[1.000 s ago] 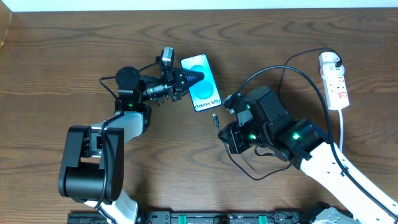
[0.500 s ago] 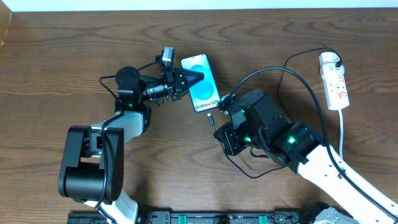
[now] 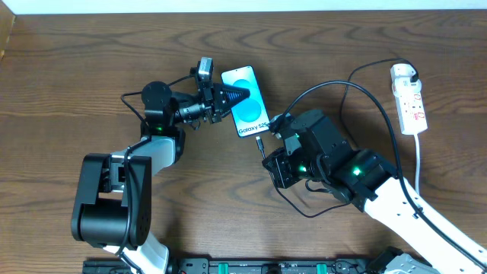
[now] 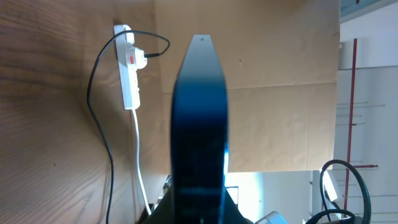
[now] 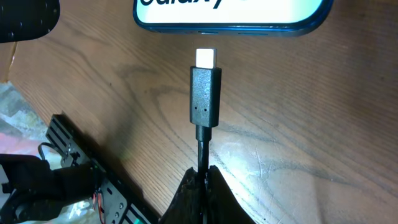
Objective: Plug charger to phone and switch on socket
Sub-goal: 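Align the USB-C plug under the phone's bottom port with the right gripper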
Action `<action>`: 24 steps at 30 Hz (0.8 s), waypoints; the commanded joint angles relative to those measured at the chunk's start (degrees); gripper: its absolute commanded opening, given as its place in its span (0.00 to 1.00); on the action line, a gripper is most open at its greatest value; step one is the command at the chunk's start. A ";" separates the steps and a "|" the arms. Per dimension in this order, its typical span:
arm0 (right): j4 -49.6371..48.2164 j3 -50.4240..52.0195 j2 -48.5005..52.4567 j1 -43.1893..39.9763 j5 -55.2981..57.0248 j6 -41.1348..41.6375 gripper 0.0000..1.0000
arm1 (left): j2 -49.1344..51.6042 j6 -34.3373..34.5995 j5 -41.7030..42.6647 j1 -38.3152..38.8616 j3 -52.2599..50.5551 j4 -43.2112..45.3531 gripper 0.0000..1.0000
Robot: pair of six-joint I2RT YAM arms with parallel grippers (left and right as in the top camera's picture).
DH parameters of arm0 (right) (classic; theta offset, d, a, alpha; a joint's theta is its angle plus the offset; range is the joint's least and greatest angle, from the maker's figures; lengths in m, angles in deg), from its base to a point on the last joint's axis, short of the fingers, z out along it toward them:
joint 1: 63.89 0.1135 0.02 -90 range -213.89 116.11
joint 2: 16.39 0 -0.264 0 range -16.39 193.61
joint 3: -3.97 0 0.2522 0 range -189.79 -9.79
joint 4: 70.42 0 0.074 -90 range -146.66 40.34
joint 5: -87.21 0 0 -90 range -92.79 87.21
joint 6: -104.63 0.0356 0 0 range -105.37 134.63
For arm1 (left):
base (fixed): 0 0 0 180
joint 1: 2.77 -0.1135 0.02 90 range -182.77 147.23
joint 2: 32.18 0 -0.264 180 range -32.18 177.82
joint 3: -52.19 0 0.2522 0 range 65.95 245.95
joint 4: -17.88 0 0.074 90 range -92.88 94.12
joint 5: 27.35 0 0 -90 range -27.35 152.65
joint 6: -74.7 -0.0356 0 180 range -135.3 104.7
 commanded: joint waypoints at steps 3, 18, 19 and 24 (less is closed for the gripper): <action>-0.98 0.20 0.11 0.39 0.04 1.40 0.01 | -0.37 -1.16 0.94 -0.17 1.03 0.83 0.07; -1.66 0.20 2.29 0.37 -0.37 2.27 0.01 | -0.37 -1.14 0.94 -0.17 1.03 0.81 0.07; -1.66 0.20 2.29 0.37 -0.35 2.25 0.01 | -0.37 -1.14 0.96 -0.17 1.03 0.81 0.07; -1.90 0.20 2.29 0.37 -0.37 2.23 0.01 | -0.37 -1.57 0.96 -0.17 1.03 0.83 0.07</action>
